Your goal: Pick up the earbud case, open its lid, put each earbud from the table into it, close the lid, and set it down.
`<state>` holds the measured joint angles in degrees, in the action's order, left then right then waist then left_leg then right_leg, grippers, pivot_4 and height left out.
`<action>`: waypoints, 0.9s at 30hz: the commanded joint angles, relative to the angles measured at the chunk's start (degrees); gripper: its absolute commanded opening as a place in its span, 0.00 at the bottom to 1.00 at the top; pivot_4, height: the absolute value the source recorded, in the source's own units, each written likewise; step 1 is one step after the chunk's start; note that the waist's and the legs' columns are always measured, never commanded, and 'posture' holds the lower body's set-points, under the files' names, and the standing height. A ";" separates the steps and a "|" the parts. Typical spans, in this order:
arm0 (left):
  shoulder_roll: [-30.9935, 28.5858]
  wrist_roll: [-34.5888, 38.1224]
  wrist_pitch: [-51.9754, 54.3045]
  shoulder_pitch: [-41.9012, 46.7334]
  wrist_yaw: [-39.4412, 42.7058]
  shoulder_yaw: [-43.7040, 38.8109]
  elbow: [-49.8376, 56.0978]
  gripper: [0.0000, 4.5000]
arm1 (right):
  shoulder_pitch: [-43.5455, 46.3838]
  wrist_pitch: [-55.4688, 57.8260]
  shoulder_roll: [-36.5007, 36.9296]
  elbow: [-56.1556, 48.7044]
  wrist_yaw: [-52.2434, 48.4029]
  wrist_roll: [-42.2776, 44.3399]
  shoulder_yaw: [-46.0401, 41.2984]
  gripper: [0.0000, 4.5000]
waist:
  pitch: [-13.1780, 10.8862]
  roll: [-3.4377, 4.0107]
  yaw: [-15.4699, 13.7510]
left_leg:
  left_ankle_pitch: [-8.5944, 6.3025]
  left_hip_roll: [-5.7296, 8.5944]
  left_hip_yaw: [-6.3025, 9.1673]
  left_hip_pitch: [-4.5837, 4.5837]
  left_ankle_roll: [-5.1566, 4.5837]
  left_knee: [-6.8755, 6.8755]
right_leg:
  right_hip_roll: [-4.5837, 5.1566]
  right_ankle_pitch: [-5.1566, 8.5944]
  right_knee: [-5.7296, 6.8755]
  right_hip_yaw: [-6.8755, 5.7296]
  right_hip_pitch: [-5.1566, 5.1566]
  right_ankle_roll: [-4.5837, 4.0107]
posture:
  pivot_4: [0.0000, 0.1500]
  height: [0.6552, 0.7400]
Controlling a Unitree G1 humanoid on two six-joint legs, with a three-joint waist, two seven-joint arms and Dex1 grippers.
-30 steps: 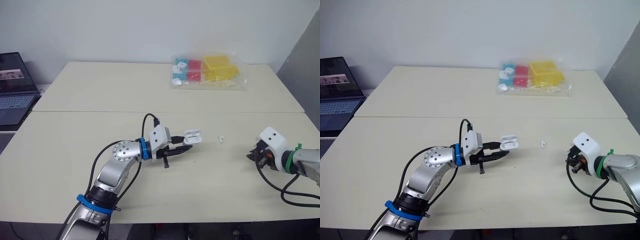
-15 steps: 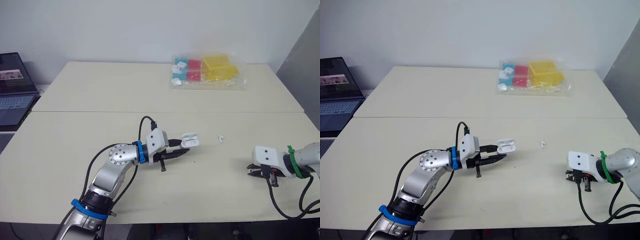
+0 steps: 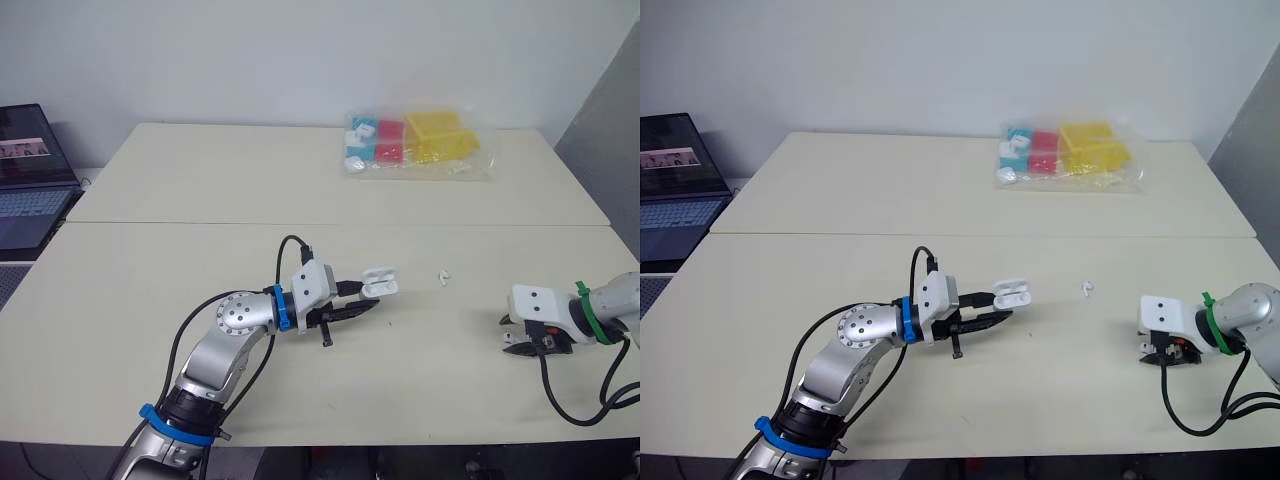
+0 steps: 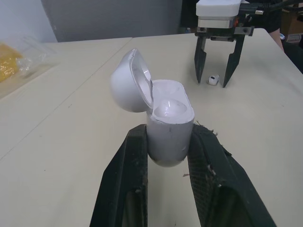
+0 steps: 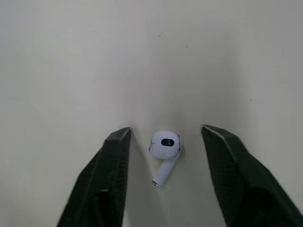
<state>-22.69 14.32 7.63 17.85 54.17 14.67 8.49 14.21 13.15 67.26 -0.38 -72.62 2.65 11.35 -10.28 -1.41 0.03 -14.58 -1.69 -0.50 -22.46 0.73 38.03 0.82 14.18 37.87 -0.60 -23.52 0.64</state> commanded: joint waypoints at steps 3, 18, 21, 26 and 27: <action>-0.02 0.16 0.13 0.01 -0.50 -0.20 2.09 0.18 | -0.69 4.40 2.04 -7.06 -2.36 3.10 -3.99 0.62 | -0.01 0.02 0.00 | 0.00 -0.01 -0.01 0.00 0.00 0.00 | 0.00 0.00 0.02 0.01 -0.01 0.00 | 1.00 1.00; 2.11 -0.41 -0.62 -0.62 -1.68 1.13 1.35 0.18 | -0.23 36.12 4.64 -18.96 3.40 3.63 -1.91 0.62 | -0.01 0.03 -0.01 | 0.00 -0.02 -0.02 -0.01 0.00 0.01 | 0.15 0.00 0.02 0.01 -0.01 0.01 | 1.00 1.00; 2.54 -0.58 -0.73 -1.00 -1.99 1.34 1.38 0.18 | 1.81 35.25 4.20 -16.23 3.83 1.56 0.95 0.62 | -0.01 0.03 0.03 | 0.00 0.00 -0.01 0.00 0.00 0.01 | 0.15 0.00 0.02 0.00 -0.01 0.01 | 1.00 1.00; 3.06 -1.13 -1.17 -1.64 -2.59 1.64 1.24 0.18 | 5.83 34.72 3.47 -13.22 2.65 -0.11 5.17 0.62 | -0.01 0.03 0.04 | 0.00 0.00 -0.01 -0.01 0.00 0.01 | 0.14 0.00 0.02 -0.01 -0.02 0.01 | 1.00 1.00; 3.18 -1.22 -1.27 -1.80 -2.79 1.62 1.23 0.18 | 6.87 34.47 3.12 -12.60 2.34 -0.65 6.21 0.62 | -0.01 0.03 0.07 | 0.00 0.01 -0.01 -0.02 0.00 0.00 | 0.14 0.00 0.02 -0.01 -0.03 0.01 | 1.00 1.00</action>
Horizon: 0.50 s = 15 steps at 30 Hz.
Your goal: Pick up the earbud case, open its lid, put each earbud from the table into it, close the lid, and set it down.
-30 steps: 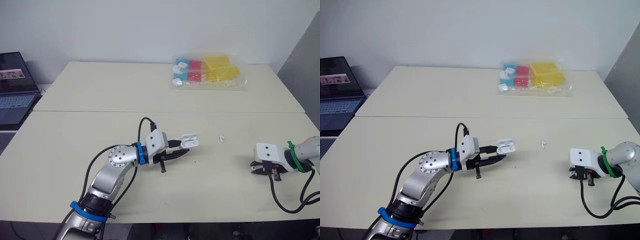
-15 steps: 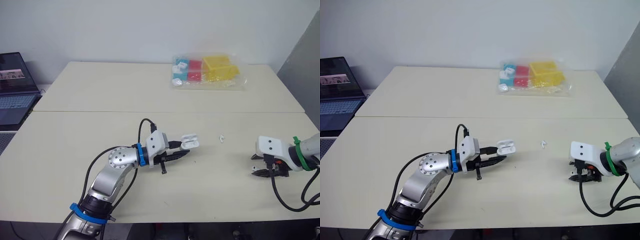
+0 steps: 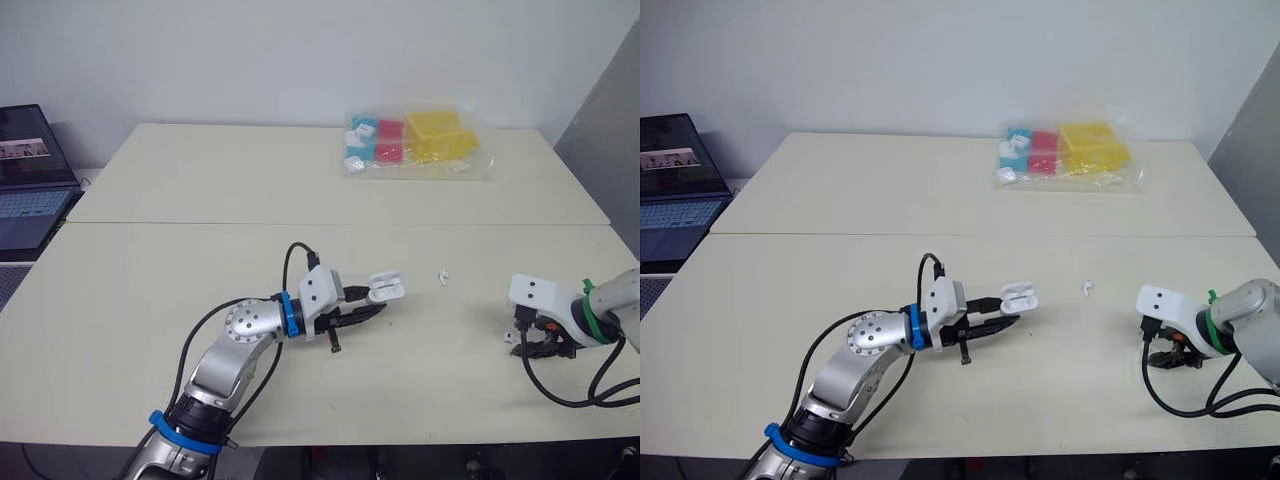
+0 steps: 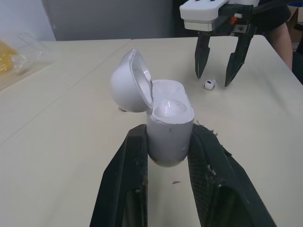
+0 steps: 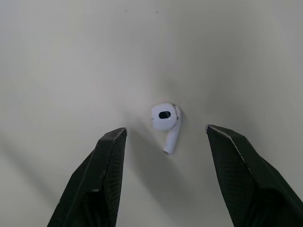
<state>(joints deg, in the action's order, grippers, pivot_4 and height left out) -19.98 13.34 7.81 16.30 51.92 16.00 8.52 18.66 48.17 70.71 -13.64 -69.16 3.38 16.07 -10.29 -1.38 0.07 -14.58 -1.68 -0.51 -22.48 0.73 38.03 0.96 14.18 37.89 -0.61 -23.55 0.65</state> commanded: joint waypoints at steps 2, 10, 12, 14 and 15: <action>0.82 -0.45 -1.58 -0.68 -1.16 0.30 1.32 0.18 | 4.28 -1.05 -0.86 2.01 -1.85 -2.34 3.34 0.62 | 0.00 0.00 0.08 | 0.00 0.00 -0.01 0.01 0.00 0.00 | -0.02 0.00 0.00 0.01 0.00 0.00 | 1.00 1.00; 1.35 -1.05 -2.12 -1.82 -1.89 0.79 1.54 0.18 | 7.57 -2.14 -2.04 4.91 -3.87 -4.57 6.64 0.62 | 0.00 0.00 0.01 | 0.00 -0.01 0.01 -0.01 0.00 0.00 | 0.01 0.00 0.00 0.00 0.00 0.00 | 1.00 1.00; 1.45 -1.14 -2.32 -1.76 -1.94 0.74 1.29 0.18 | 7.64 -2.61 -2.09 5.20 -4.30 -5.21 7.09 0.62 | 0.00 0.00 0.00 | 0.00 -0.01 0.01 -0.01 0.00 0.00 | 0.02 0.00 0.00 0.00 0.00 0.00 | 1.00 1.00; 1.52 -1.35 -2.58 -1.59 -1.88 0.73 0.91 0.18 | 7.33 -2.83 -2.30 5.57 -4.17 -5.55 7.16 0.62 | 0.00 0.00 0.00 | 0.00 -0.01 0.01 0.00 0.00 0.00 | 0.02 0.00 0.00 0.00 0.00 0.00 | 1.00 1.00; 1.54 -1.40 -2.67 -1.44 -1.87 0.65 0.72 0.18 | 7.16 -2.59 -2.43 5.50 -4.09 -5.43 7.04 0.62 | 0.00 0.00 0.00 | 0.00 -0.01 0.01 0.00 0.00 0.00 | 0.02 0.00 0.00 -0.01 0.00 0.00 | 1.00 1.00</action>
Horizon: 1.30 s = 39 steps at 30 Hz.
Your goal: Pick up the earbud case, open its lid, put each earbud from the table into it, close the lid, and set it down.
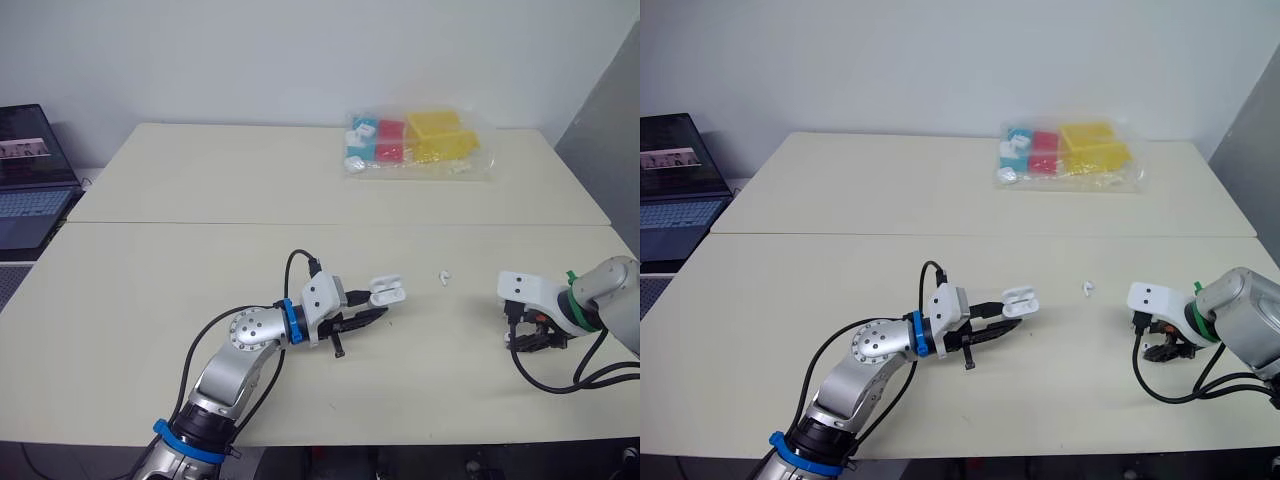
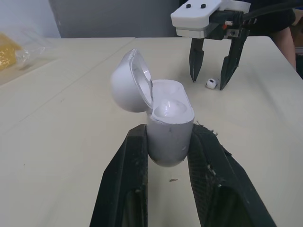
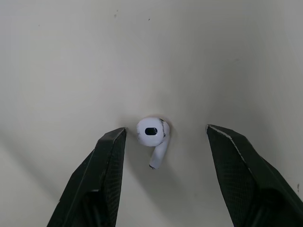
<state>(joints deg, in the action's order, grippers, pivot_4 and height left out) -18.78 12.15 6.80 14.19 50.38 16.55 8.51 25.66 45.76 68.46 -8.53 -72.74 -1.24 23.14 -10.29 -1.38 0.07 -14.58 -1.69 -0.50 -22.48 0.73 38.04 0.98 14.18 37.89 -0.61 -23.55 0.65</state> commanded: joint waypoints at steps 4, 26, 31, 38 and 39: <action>0.29 -0.28 -1.92 1.00 -0.21 0.00 0.32 0.18 | -0.53 0.03 -0.25 -0.69 -0.51 -0.74 -0.18 0.49 | 0.00 0.00 0.00 | 0.00 0.00 0.00 0.01 0.00 0.00 | 0.00 0.00 0.01 0.00 0.00 0.00 | 1.00 1.00; 0.63 0.07 -2.62 4.83 0.77 -0.80 -3.26 0.18 | -3.30 -0.06 4.35 -9.47 -2.44 9.29 -17.97 0.10 | -0.03 0.05 -0.05 | 0.00 0.01 -0.01 0.00 0.00 0.00 | -0.02 0.00 0.02 0.00 -0.01 0.00 | 1.00 1.00; 0.87 1.34 -1.71 5.80 0.84 -1.75 -3.82 0.18 | -4.27 2.66 0.10 -16.44 -0.18 18.03 -28.75 0.10 | -0.04 0.04 -0.02 | 0.00 0.01 0.01 -0.02 0.00 -0.01 | -0.04 0.00 0.00 -0.01 -0.01 0.00 | 1.00 1.00; 1.92 5.14 1.60 7.37 0.55 -3.20 -3.20 0.18 | -0.71 11.67 -13.97 -28.23 10.35 33.60 -40.70 0.10 | -0.05 0.00 -0.11 | 0.00 0.02 0.11 -0.04 0.00 0.03 | -0.11 -0.01 0.06 -0.06 0.02 0.00 | 1.00 1.00; 2.08 5.57 2.14 7.80 0.45 -3.26 -2.89 0.18 | -0.04 12.22 -17.21 -29.39 14.05 34.70 -41.13 0.10 | -0.05 -0.01 -0.10 | 0.00 0.01 0.13 -0.04 0.00 0.03 | -0.11 -0.01 0.02 -0.07 0.05 0.00 | 1.00 1.00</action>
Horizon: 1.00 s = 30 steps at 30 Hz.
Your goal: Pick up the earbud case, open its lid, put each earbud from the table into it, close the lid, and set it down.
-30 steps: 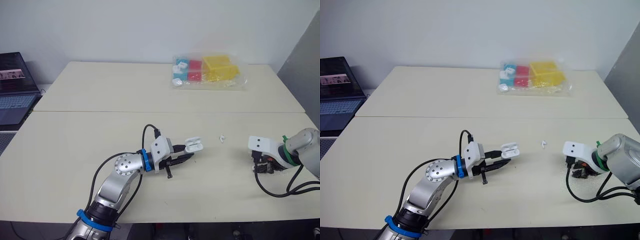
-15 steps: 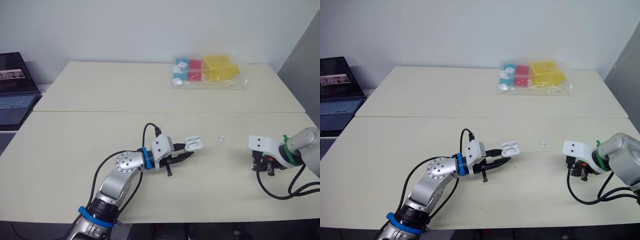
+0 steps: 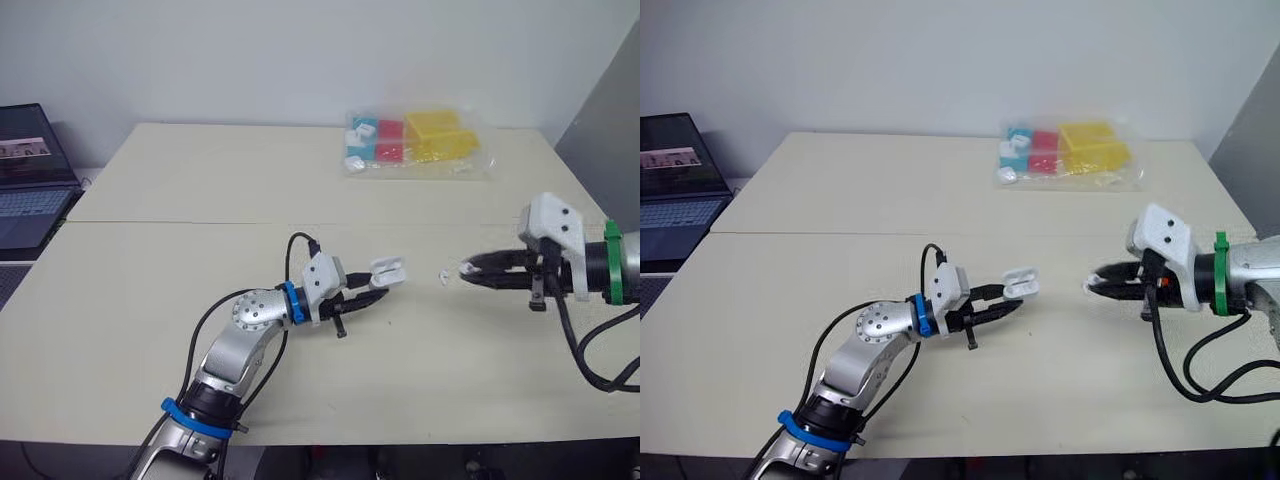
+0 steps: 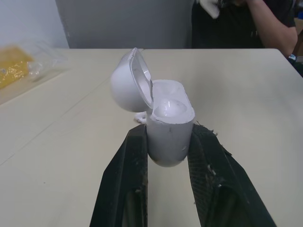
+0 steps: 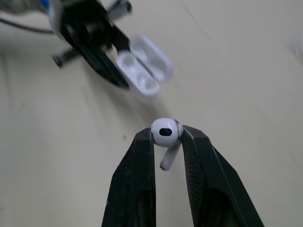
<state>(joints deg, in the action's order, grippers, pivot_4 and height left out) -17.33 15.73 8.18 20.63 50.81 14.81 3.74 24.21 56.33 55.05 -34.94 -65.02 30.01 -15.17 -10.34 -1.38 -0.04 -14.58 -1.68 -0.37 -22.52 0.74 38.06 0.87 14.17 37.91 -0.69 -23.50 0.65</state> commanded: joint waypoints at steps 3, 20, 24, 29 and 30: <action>1.06 3.27 2.19 2.63 -0.17 -2.29 2.33 0.18 | 1.97 0.84 -12.79 -6.03 15.71 5.59 -3.00 0.10 | -0.01 -0.02 0.04 | 0.00 0.01 -0.04 -0.02 0.00 0.00 | 0.07 -0.01 0.00 0.05 -0.01 0.02 | 1.00 1.00; 0.92 5.48 6.16 4.82 -0.21 -4.24 4.54 0.18 | -8.72 -24.70 -27.24 -5.78 31.00 -7.94 14.04 0.10 | 0.00 -0.02 0.16 | 0.00 0.04 -0.04 -0.03 -0.01 -0.02 | 0.01 0.00 0.00 0.05 -0.04 0.02 | 1.00 1.00; 0.66 5.69 6.50 4.81 -0.17 -4.48 4.88 0.18 | -10.74 -30.37 -27.99 -3.98 31.66 -10.77 15.49 0.10 | 0.00 -0.01 0.16 | 0.00 0.03 -0.03 -0.04 0.00 -0.04 | -0.05 0.00 -0.02 0.04 -0.05 0.01 | 1.00 1.00; 0.64 5.74 7.02 4.69 -0.28 -4.61 5.45 0.18 | -11.25 -33.65 -28.40 -1.63 31.64 -11.65 15.58 0.10 | 0.00 -0.01 0.15 | 0.00 0.02 -0.03 -0.02 0.00 -0.03 | -0.05 0.00 0.01 0.04 -0.05 0.01 | 1.00 1.00; 0.64 5.78 7.12 4.66 -0.32 -4.63 5.53 0.18 | -11.26 -34.30 -28.38 -1.18 31.60 -11.85 15.63 0.10 | 0.00 -0.01 0.15 | 0.00 0.02 -0.02 -0.01 -0.01 -0.03 | -0.05 0.00 0.01 0.04 -0.05 0.01 | 1.00 1.00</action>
<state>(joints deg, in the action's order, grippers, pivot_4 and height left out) -16.66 20.27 15.32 24.44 50.62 10.92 6.58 12.51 24.35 26.64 -35.40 -33.64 18.68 1.17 -10.34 -1.39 0.11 -14.58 -1.66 -0.40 -22.53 0.73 38.03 0.82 14.17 37.92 -0.64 -23.55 0.66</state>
